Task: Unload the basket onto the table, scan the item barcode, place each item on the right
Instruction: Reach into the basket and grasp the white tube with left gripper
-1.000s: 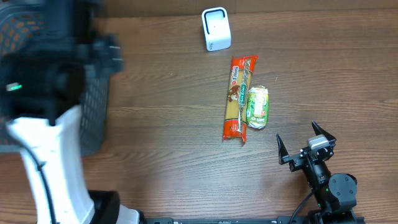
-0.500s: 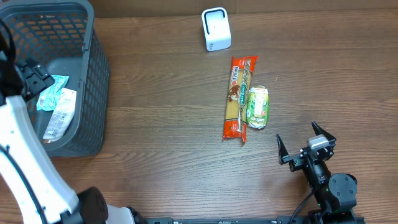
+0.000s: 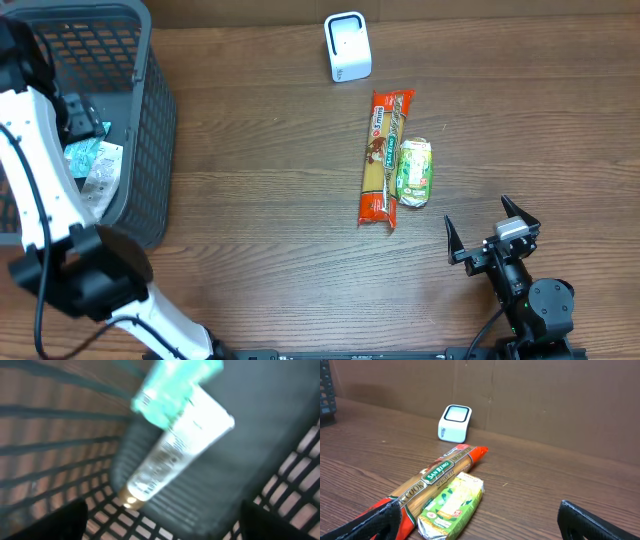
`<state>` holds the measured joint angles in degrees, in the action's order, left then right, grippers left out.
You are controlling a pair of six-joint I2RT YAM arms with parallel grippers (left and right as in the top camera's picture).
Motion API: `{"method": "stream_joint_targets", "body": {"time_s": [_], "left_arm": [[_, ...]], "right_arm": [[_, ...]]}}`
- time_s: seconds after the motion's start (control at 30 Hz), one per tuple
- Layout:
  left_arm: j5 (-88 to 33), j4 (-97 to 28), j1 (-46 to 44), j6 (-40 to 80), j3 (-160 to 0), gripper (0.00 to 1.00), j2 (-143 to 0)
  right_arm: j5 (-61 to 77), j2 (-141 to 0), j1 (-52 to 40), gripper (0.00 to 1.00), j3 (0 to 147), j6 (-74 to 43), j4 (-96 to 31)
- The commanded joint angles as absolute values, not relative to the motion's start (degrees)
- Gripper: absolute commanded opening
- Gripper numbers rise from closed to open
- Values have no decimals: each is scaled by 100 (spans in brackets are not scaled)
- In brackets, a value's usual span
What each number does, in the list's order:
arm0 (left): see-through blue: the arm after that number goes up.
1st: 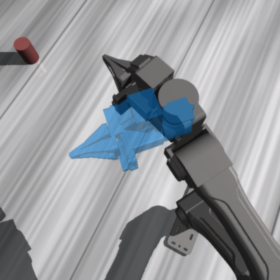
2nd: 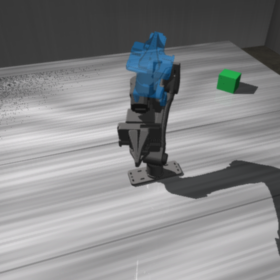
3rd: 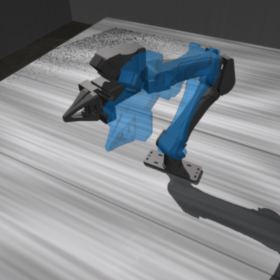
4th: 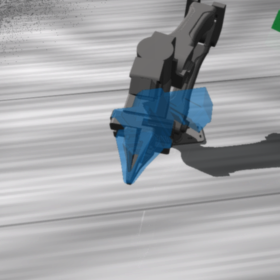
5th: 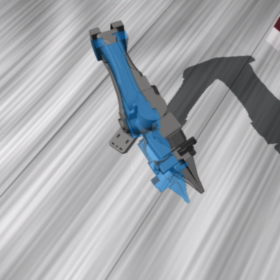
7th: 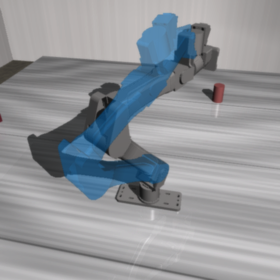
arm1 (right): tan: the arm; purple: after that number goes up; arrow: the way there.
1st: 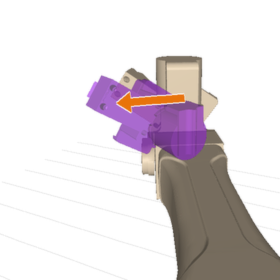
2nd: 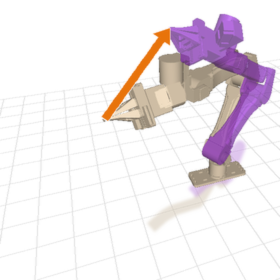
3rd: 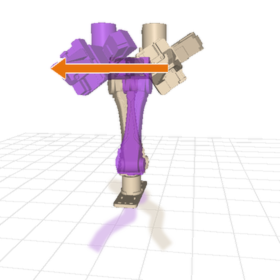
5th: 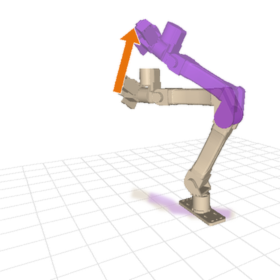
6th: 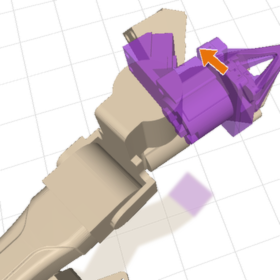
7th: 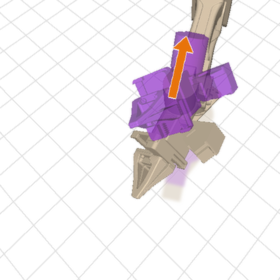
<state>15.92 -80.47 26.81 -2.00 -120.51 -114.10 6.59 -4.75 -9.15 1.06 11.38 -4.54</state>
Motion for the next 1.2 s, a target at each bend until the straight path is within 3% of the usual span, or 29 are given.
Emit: {"method": "stream_joint_targets", "body": {"time_s": [0.0,0.07,0.27,0.53,0.83,0.97,1.17], "left_arm": [[843,-8298,2853,-882,-12036,82,-11926],[738,-8536,2910,-882,-12018,80,-12092],[749,-8624,2991,-878,-11550,100,-12217],[810,-7502,3033,-1302,-10392,100,-12217],[1223,-6687,3157,-1492,-10311,100,-12219],[821,-6556,3240,-1841,-10243,100,-12252],[784,-6335,3347,-1815,-9546,87,-12254]], "right_arm": [[604,-434,-947,100,47,1142,-423],[604,-434,-947,100,47,1142,-423],[604,-434,-947,100,47,1142,-423],[604,-434,-947,100,47,1142,-423],[604,-434,-947,100,47,1140,-423],[604,-434,-947,100,47,1142,-425],[604,-434,-947,100,47,1140,-423]]}}
